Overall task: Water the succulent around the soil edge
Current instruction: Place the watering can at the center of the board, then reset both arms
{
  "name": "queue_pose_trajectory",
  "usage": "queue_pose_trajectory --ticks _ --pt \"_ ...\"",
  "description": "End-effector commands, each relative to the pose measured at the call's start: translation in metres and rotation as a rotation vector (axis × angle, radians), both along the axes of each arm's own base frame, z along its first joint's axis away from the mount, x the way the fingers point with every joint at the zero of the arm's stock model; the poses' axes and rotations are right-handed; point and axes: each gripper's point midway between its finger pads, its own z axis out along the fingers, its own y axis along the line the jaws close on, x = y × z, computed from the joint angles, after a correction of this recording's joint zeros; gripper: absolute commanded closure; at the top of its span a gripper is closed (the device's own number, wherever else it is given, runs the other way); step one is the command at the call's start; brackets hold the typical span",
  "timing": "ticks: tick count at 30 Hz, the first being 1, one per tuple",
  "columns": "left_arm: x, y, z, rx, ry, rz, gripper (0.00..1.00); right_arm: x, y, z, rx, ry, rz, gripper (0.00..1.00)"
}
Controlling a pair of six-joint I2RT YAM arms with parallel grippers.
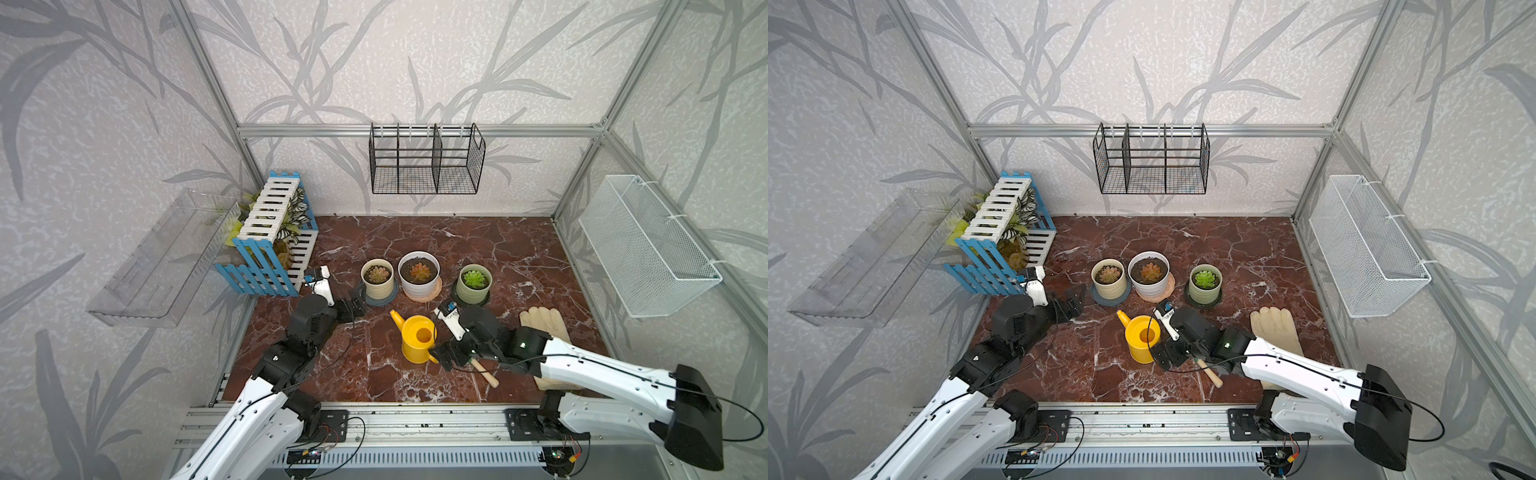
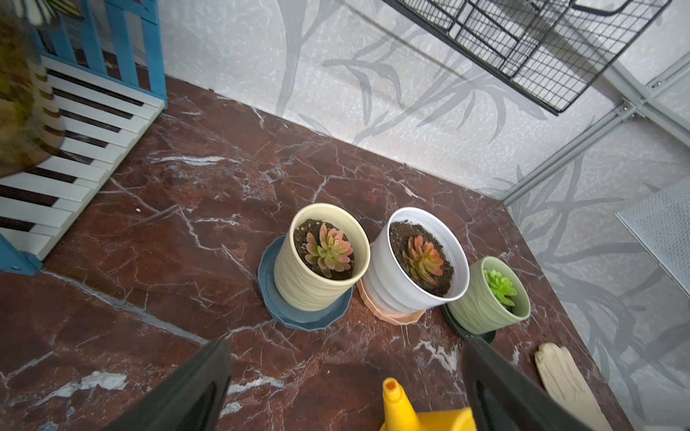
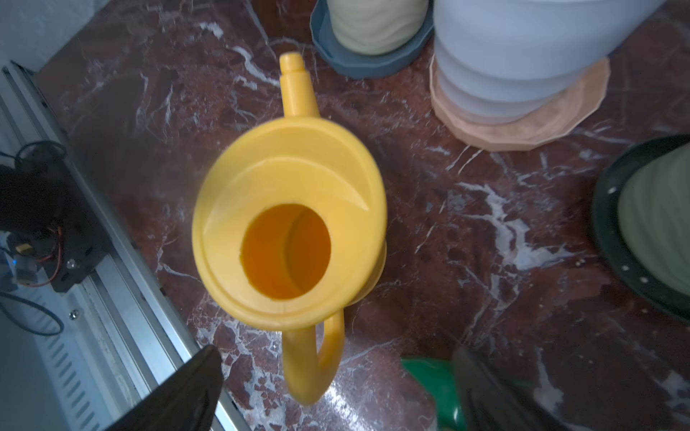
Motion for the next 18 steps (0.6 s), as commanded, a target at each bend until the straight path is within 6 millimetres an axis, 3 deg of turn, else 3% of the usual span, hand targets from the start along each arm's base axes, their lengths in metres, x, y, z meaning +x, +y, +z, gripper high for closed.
queue_pose_trajectory --ticks 1,7,10,14,18 --pt "0.019 0.021 0.037 0.024 -0.117 0.140 0.00 0.019 -0.014 0.025 0.030 -0.121 -0.120 0.01" --pt "0.056 0.053 0.023 0.304 -0.114 0.340 0.00 0.053 -0.054 0.065 0.107 -0.313 -0.405 0.01" --pt "0.075 0.081 0.007 0.394 -0.101 0.428 0.00 0.072 -0.073 0.082 0.146 -0.353 -0.545 0.01" --pt "0.097 0.146 -0.036 0.352 0.011 0.564 0.00 0.095 -0.099 0.084 0.137 -0.379 -0.679 0.01" --pt "0.108 0.166 -0.073 0.379 0.046 0.546 0.00 0.107 -0.105 0.087 0.100 -0.418 -0.692 0.01"
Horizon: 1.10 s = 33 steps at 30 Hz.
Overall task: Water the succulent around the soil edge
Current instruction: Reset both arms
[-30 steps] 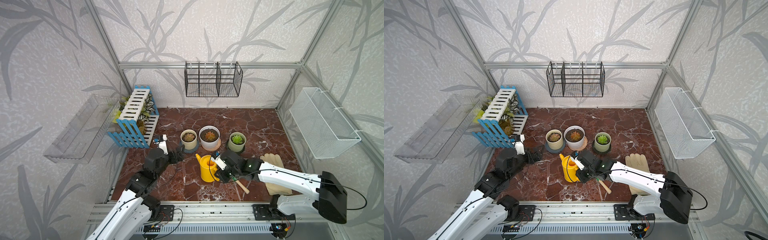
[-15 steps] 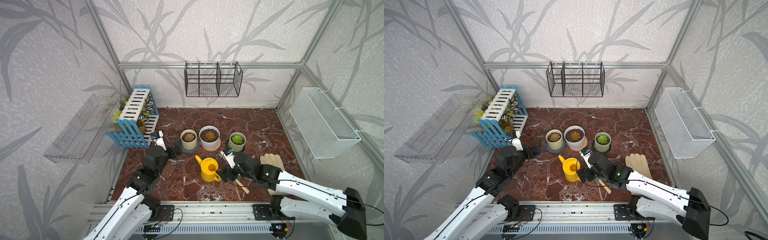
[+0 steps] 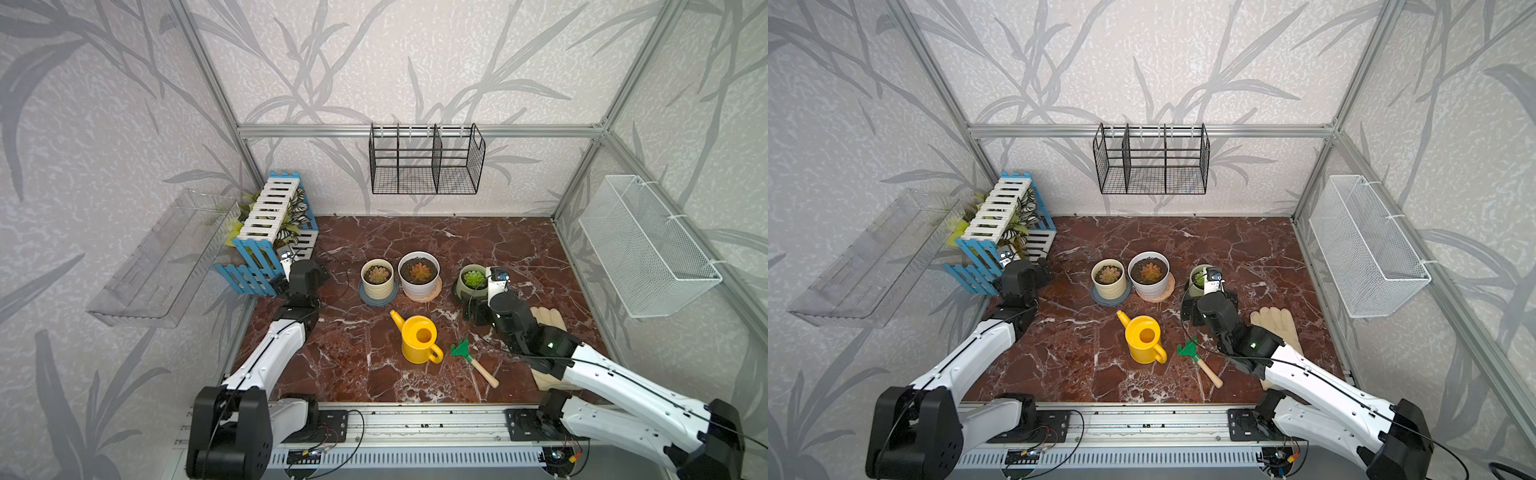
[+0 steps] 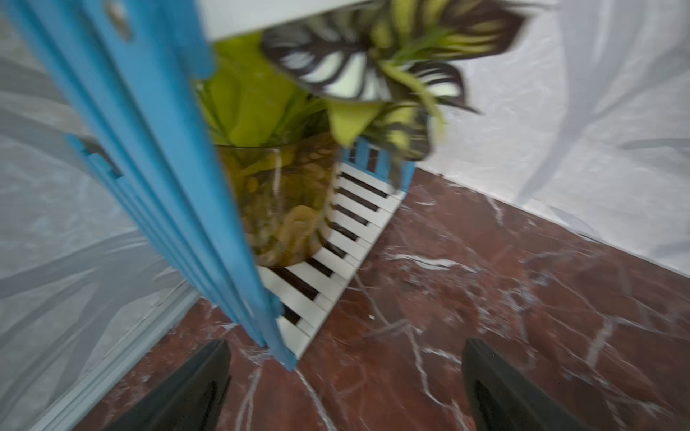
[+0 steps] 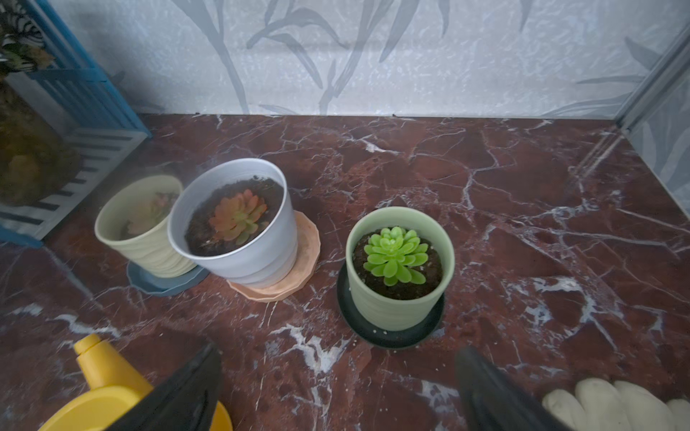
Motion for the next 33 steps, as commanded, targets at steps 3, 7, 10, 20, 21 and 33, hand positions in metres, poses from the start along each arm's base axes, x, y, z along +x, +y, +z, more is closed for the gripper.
queue_pose_trajectory --ticks 3,7,10,20,21,33 --pt "0.013 -0.002 -0.032 0.059 -0.003 -0.081 0.00 0.022 -0.015 0.016 -0.016 -0.052 -0.100 0.01" --pt "0.009 -0.003 -0.039 0.079 -0.070 -0.087 0.00 0.040 -0.038 0.017 -0.017 -0.068 -0.187 0.01" --pt "0.007 -0.011 -0.037 0.109 -0.135 -0.135 0.00 0.052 -0.055 0.017 0.003 -0.093 -0.239 0.01" --pt "0.016 -0.041 -0.048 0.177 -0.163 -0.307 0.00 0.093 -0.110 0.026 -0.115 -0.140 -0.381 0.01" --pt "0.014 -0.042 -0.047 0.178 -0.173 -0.311 0.00 0.096 -0.121 0.024 -0.120 -0.141 -0.403 0.01" --pt "0.008 -0.051 -0.050 0.190 -0.205 -0.363 0.00 0.112 -0.172 -0.067 -0.274 -0.088 -0.377 0.01"
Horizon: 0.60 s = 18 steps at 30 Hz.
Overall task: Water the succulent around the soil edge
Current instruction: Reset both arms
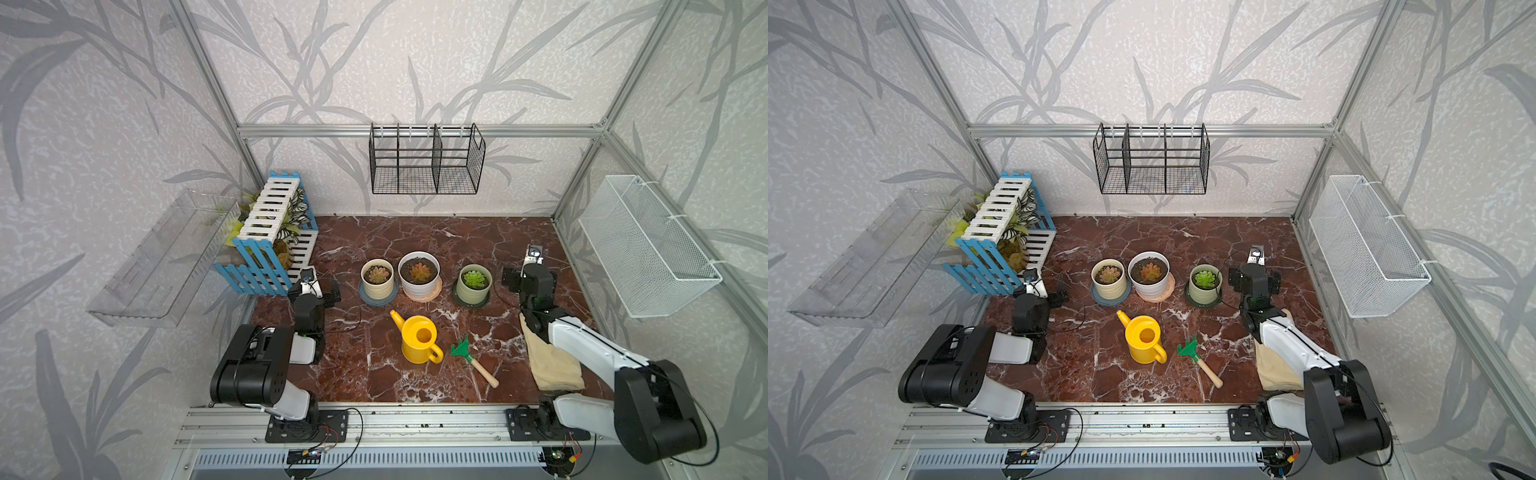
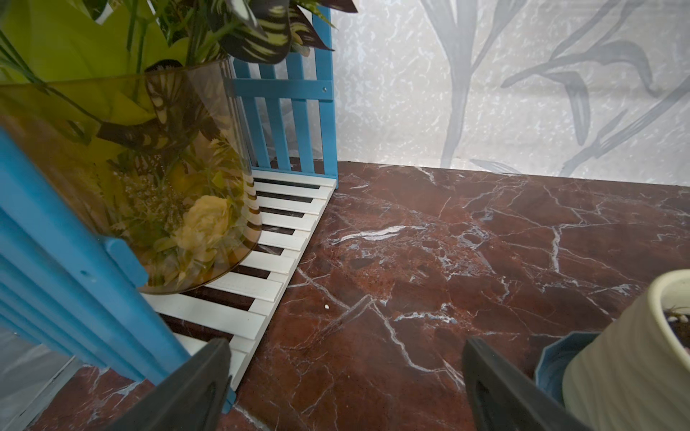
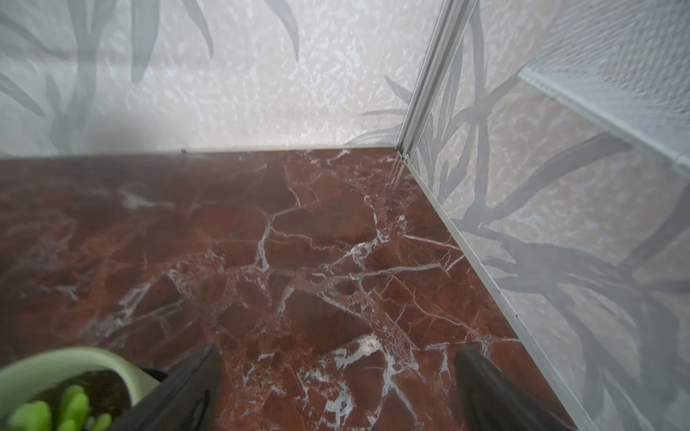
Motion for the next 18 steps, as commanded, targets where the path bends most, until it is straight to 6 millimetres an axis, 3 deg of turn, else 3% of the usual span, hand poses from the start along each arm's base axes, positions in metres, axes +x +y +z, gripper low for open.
queue_pose_trajectory --ticks 1,8,12,15,18 --pt "0.002 -0.003 0.010 0.013 -0.039 -0.020 0.00 0.008 -0.001 -0.010 -0.018 -0.046 0.054 0.01" --pt "0.002 -0.003 0.009 0.012 -0.039 -0.022 0.00 0.012 -0.005 -0.042 0.046 -0.044 0.091 0.01" --pt "0.002 -0.003 0.010 0.012 -0.039 -0.021 0.00 0.017 -0.005 -0.046 0.069 -0.035 0.104 0.01" --pt "0.002 -0.003 0.010 0.012 -0.040 -0.021 0.00 0.014 -0.011 -0.061 0.154 0.006 0.129 0.01" --pt "0.002 -0.003 0.009 0.012 -0.039 -0.022 0.00 0.015 -0.010 -0.058 0.161 -0.054 0.160 0.01"
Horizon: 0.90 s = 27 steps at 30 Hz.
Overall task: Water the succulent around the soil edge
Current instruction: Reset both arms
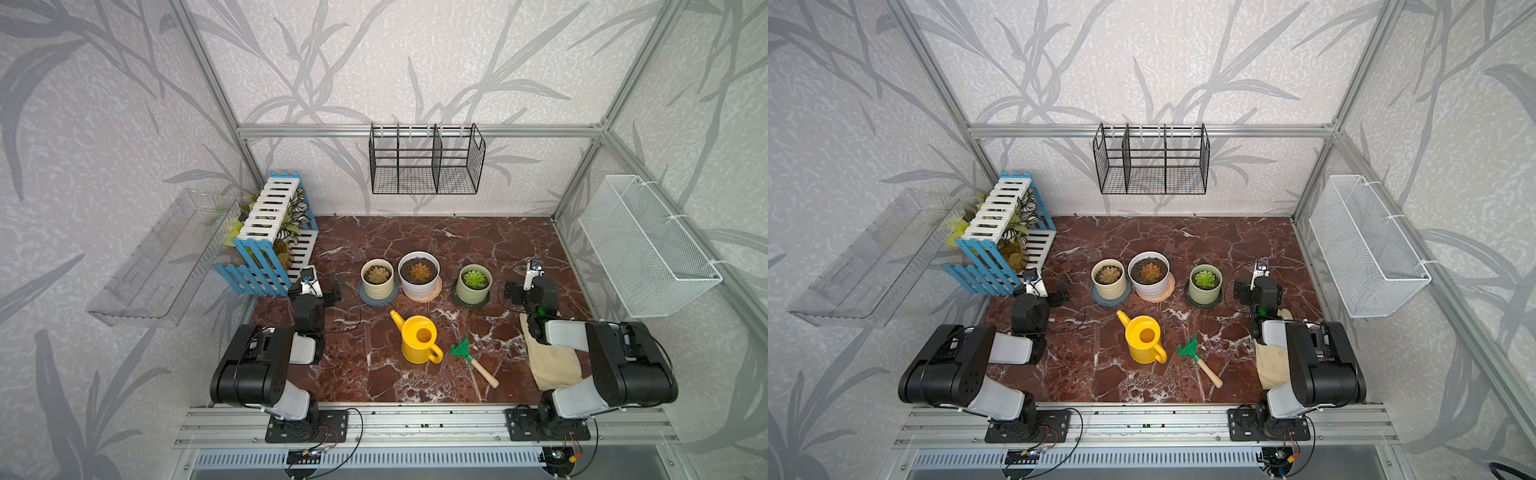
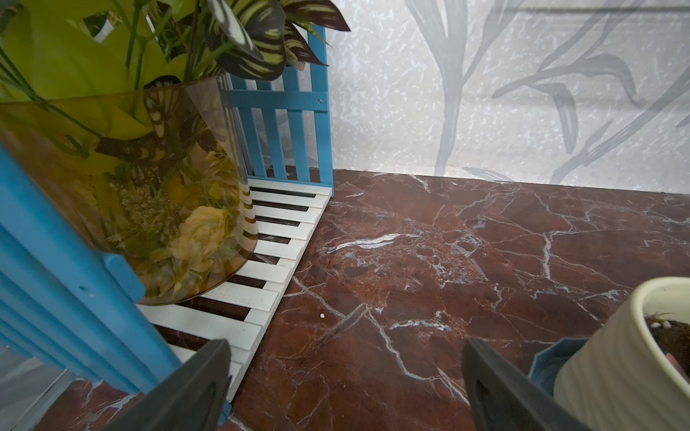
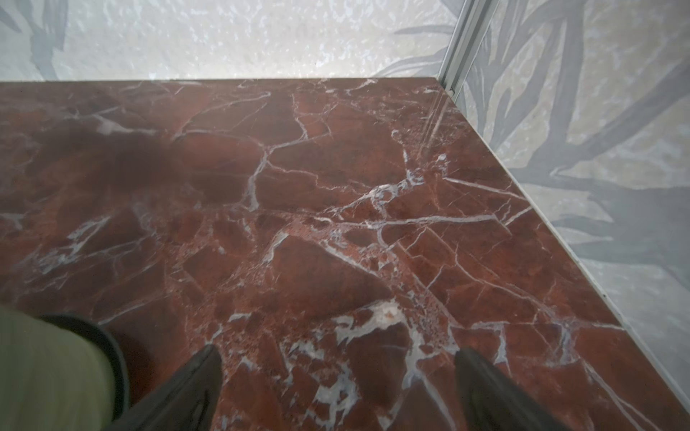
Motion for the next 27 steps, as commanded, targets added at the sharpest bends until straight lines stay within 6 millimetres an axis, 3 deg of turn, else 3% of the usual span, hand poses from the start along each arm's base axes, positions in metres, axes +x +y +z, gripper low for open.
queue_pose_trajectory --ticks 1,27 --pt "0.0006 -0.0012 0.0049 0.009 -0.021 -0.008 0.00 0.0055 0.0119 0.0065 0.049 -0.065 0.067 0.01" --pt "0.0007 -0.0008 0.0054 0.009 -0.022 -0.007 0.00 0.0062 0.0123 0.0067 0.048 -0.055 0.070 0.01"
